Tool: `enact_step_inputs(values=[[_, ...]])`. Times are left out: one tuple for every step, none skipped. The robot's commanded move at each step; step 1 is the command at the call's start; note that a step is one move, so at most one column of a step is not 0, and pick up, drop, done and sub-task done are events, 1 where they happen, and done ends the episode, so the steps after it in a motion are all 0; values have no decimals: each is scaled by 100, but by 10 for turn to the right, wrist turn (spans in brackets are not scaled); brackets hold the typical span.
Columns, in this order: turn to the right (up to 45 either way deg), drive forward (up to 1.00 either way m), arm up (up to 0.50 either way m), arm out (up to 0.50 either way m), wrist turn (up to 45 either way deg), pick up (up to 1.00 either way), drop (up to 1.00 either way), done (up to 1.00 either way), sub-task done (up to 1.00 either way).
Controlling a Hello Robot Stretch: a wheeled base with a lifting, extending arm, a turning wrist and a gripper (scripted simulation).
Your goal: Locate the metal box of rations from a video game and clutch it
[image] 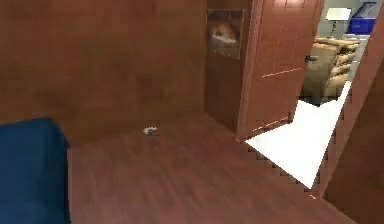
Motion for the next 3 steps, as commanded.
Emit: enact_step_inputs(values=[[240,0,0,0,0,0,0,0,0],[0,100,0,0,0,0,0,0,0],[60,0,0,0,0,0,0,0,0]])
